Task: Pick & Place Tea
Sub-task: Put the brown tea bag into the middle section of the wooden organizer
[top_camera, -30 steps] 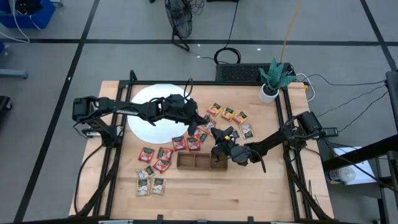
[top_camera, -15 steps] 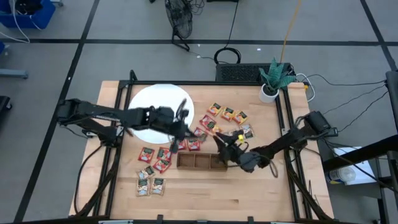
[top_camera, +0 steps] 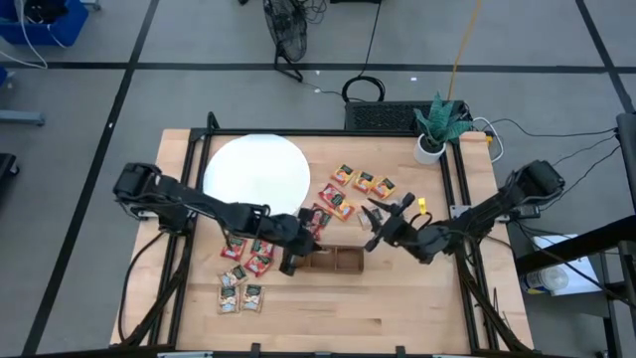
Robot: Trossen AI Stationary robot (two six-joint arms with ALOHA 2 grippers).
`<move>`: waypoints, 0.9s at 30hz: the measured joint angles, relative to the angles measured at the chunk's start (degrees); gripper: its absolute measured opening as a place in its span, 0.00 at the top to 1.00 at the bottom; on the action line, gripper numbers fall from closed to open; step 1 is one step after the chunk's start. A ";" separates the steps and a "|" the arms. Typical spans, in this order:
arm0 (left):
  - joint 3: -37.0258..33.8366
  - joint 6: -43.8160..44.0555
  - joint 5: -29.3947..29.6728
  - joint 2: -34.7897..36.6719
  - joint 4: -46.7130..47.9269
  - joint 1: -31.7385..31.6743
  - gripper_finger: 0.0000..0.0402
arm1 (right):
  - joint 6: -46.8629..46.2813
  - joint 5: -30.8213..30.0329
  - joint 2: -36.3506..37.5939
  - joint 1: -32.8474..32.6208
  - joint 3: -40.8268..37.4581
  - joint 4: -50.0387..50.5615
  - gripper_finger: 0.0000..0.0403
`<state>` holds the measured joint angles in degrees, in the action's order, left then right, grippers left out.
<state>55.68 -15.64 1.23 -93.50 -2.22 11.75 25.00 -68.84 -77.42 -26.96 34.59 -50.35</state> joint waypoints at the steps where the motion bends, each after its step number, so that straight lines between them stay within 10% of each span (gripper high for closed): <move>1: 0.97 0.40 0.02 -1.15 0.54 0.00 1.00 | -0.37 0.04 0.19 0.00 -0.48 -0.26 0.75; 27: 9.41 1.50 6.35 -10.09 12.52 0.39 0.99 | -3.33 0.07 0.16 -0.09 -1.71 3.13 0.76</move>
<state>65.09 -14.14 7.57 -103.58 10.30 12.14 21.67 -68.77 -77.25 -27.05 32.88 -47.22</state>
